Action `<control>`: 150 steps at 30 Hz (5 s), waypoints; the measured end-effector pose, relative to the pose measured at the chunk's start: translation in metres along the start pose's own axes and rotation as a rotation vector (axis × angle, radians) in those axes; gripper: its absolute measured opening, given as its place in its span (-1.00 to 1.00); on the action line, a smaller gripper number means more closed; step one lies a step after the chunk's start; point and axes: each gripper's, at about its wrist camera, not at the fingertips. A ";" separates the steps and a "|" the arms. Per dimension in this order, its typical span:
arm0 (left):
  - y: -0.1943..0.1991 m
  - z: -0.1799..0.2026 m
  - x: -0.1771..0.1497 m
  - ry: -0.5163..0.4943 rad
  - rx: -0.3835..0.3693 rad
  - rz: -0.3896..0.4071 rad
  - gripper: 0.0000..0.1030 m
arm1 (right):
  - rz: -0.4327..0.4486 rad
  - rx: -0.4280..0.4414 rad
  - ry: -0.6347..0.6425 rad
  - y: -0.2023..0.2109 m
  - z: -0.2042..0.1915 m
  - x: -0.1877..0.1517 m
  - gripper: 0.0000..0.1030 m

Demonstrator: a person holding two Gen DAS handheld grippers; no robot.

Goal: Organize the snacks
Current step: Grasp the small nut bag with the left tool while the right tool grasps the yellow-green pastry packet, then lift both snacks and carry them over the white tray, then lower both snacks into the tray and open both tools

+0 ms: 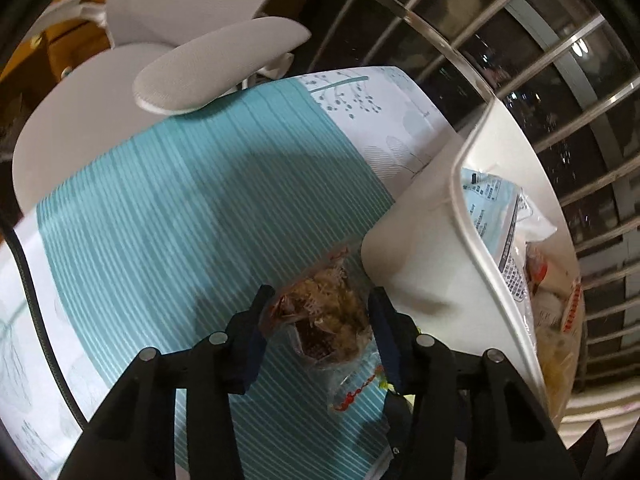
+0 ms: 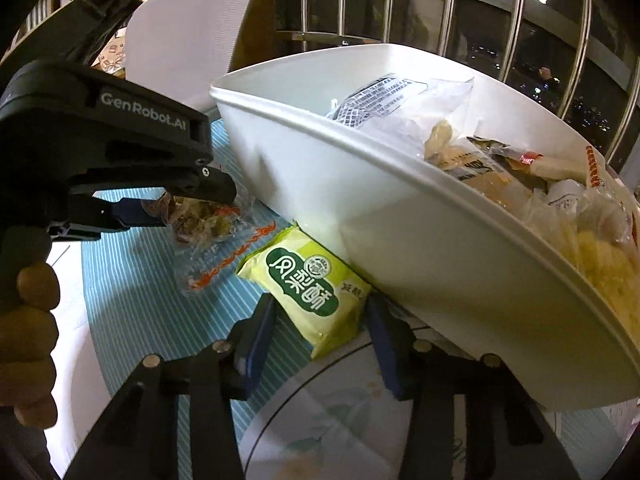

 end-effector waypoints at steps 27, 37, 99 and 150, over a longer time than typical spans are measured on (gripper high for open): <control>0.092 0.046 -0.123 0.306 0.139 0.052 -0.19 | -0.150 0.235 0.147 0.084 0.052 -0.013 -0.38; 0.157 0.111 -0.161 0.304 0.136 0.146 -0.19 | -0.106 0.297 0.223 0.153 0.087 -0.007 -1.00; 0.153 0.133 -0.296 0.378 0.244 0.139 -0.18 | -0.730 -0.038 0.119 0.035 0.062 -0.028 -0.28; 0.109 0.335 -0.121 0.526 0.476 0.499 -0.14 | -0.606 0.430 0.411 0.068 0.214 0.216 -0.30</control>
Point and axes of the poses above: each gripper's, at about its wrist camera, not at the fingertips, and y roughly against the way its jaws point, z to its right, x to its top, and after that the axes turned 13 degrees about -y, right-handed
